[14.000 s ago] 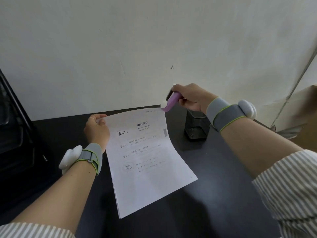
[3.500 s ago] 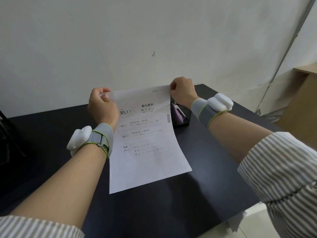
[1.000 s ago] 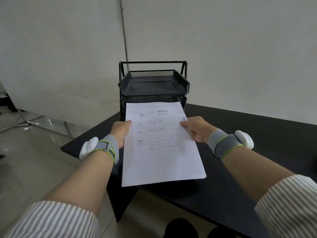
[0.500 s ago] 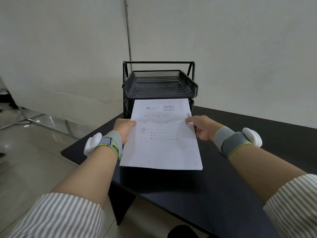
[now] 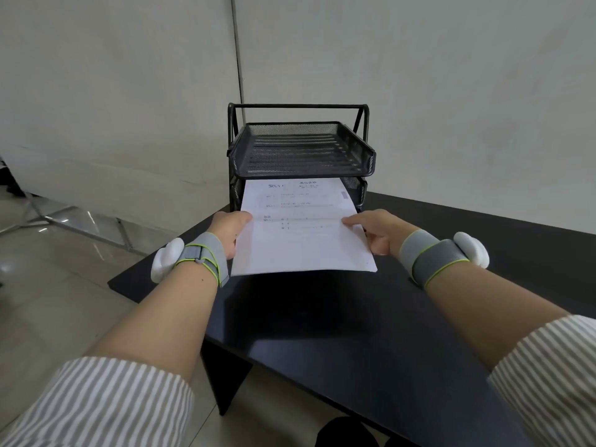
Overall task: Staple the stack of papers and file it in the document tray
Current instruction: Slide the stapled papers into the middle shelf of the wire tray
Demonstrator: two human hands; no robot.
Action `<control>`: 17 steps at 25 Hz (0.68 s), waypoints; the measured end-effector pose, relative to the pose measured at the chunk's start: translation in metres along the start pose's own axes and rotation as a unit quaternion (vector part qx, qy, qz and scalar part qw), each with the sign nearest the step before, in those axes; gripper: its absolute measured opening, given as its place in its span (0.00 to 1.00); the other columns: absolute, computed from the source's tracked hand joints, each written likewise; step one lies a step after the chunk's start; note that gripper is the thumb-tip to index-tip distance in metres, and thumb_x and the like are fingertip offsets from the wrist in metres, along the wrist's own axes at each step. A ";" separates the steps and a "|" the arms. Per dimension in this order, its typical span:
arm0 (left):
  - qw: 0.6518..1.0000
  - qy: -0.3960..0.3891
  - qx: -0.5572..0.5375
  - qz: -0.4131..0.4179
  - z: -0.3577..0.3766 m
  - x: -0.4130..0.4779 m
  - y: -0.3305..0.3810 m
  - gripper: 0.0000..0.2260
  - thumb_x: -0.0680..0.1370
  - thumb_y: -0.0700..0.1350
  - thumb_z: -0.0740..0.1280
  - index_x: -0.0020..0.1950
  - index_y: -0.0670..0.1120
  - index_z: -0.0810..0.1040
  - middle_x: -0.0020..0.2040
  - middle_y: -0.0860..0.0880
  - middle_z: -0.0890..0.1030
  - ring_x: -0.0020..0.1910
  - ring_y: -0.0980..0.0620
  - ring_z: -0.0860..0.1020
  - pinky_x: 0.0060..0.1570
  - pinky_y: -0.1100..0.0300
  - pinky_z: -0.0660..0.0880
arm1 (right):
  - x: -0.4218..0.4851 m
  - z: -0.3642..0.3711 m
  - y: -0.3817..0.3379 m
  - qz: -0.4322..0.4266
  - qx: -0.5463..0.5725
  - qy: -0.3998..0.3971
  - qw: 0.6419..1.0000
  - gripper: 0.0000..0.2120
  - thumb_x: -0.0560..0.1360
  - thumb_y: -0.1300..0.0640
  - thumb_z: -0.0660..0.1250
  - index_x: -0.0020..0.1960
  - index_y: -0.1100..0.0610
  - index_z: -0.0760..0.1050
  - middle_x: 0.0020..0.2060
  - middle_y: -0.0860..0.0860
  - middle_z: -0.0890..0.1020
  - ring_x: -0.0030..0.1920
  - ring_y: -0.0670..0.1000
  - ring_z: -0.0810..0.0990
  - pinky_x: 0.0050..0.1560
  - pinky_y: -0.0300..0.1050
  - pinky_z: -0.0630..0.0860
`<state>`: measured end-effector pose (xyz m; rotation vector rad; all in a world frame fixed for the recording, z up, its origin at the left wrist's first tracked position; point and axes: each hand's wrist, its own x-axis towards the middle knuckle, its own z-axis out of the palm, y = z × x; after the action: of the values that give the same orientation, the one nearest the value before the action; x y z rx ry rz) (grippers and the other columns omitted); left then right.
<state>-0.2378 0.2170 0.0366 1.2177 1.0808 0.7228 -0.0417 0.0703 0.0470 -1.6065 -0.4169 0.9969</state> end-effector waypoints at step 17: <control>0.999 -0.030 0.033 -0.027 -0.001 -0.005 -0.003 0.16 0.76 0.44 0.65 0.61 0.41 0.71 0.47 0.45 0.77 0.37 0.50 0.76 0.28 0.58 0.76 | -0.004 -0.012 0.003 0.071 0.031 -0.051 0.996 0.03 0.76 0.63 0.67 0.48 0.63 0.74 0.40 0.57 0.81 0.33 0.53 0.83 0.22 0.35 0.77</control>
<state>-0.2405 0.2124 0.0351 1.2545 1.0915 0.6104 -0.0351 0.0588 0.0459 -1.5501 -0.3410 1.1917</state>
